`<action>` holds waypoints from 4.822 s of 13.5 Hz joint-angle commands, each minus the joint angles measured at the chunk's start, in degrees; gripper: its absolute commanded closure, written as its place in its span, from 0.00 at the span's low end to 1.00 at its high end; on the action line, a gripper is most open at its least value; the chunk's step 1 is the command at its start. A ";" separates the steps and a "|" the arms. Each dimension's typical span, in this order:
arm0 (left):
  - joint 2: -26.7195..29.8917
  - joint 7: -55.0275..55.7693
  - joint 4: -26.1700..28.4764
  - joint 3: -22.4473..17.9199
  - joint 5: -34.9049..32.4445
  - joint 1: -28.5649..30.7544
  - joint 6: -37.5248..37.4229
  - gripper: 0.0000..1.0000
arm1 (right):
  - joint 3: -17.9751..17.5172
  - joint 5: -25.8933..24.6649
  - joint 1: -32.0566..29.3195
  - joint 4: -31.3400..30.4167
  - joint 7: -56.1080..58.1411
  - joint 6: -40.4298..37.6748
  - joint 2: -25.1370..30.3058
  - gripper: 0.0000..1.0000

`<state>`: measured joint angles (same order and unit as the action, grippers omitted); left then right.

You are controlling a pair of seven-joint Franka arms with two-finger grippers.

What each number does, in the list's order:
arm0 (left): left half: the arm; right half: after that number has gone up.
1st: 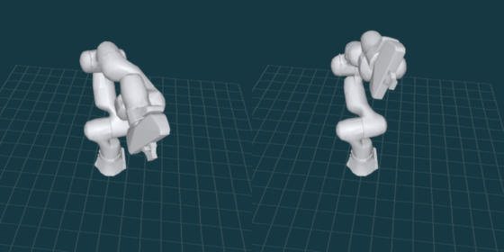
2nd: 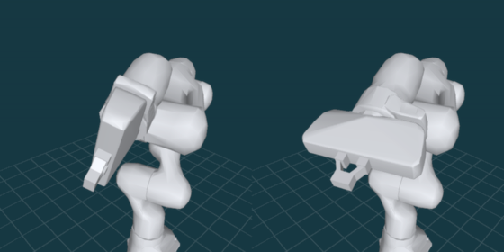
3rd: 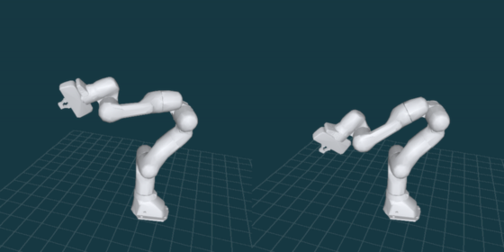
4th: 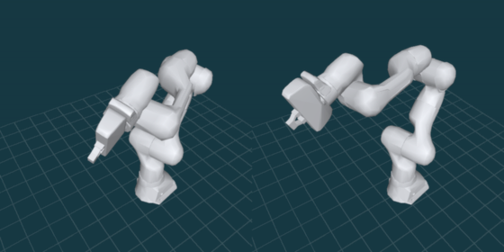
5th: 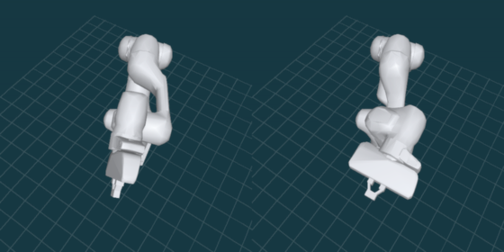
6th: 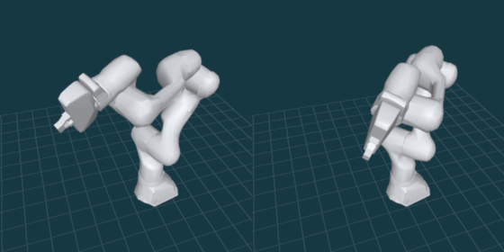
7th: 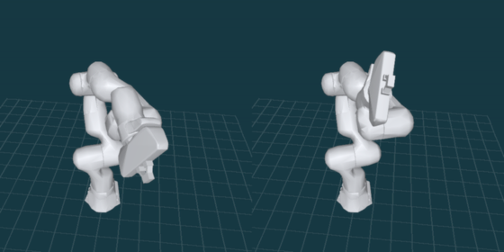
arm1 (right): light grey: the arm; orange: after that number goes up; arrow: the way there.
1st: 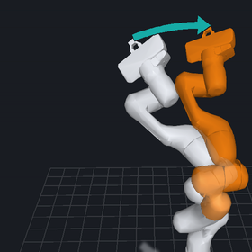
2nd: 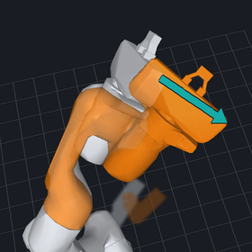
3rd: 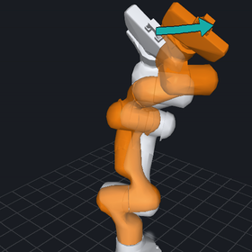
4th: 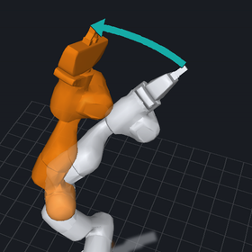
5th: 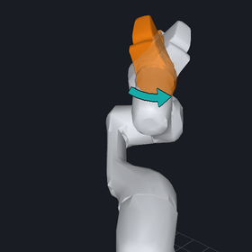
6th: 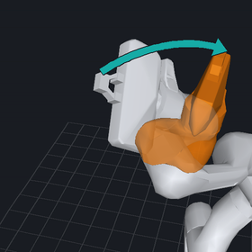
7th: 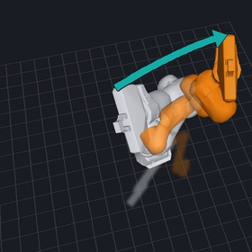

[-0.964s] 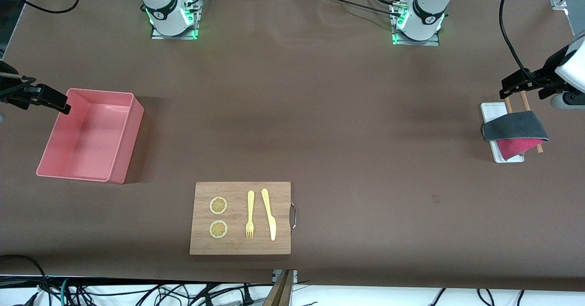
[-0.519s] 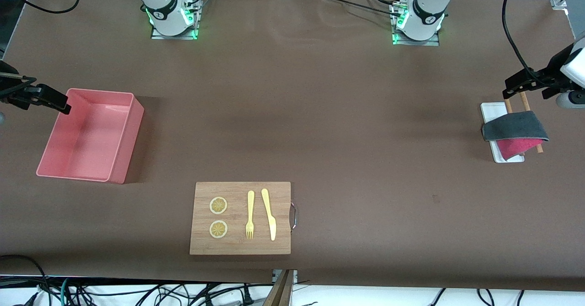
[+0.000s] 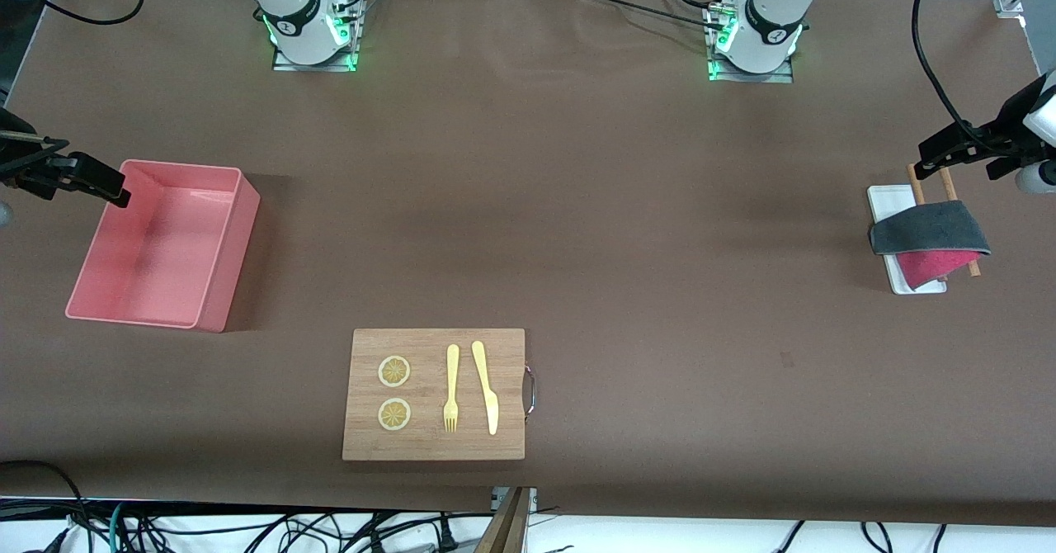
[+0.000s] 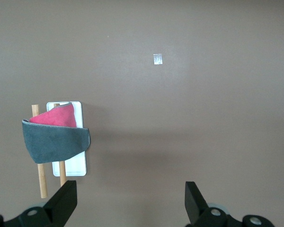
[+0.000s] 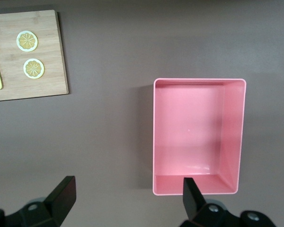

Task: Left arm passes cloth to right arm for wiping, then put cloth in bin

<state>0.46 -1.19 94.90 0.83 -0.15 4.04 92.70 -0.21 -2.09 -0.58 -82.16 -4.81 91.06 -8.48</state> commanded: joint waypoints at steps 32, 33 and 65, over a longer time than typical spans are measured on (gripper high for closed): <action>-1.87 0.22 -2.44 -0.22 -0.03 0.27 -1.30 0.00 | -0.05 0.77 -0.39 0.33 -0.38 0.88 0.04 0.00; -1.96 0.22 -2.36 -0.22 -0.03 0.27 -2.17 0.00 | -0.05 0.77 -0.39 0.33 -0.38 0.96 0.04 0.00; -34.74 -36.52 -9.12 -0.31 -3.02 23.56 8.11 0.01 | -0.32 0.94 -0.21 -0.46 0.33 0.26 -2.42 0.00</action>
<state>-32.91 -36.31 87.41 0.20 -4.36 27.12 101.13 -0.45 -2.06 -0.49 -82.37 -4.75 91.72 -10.88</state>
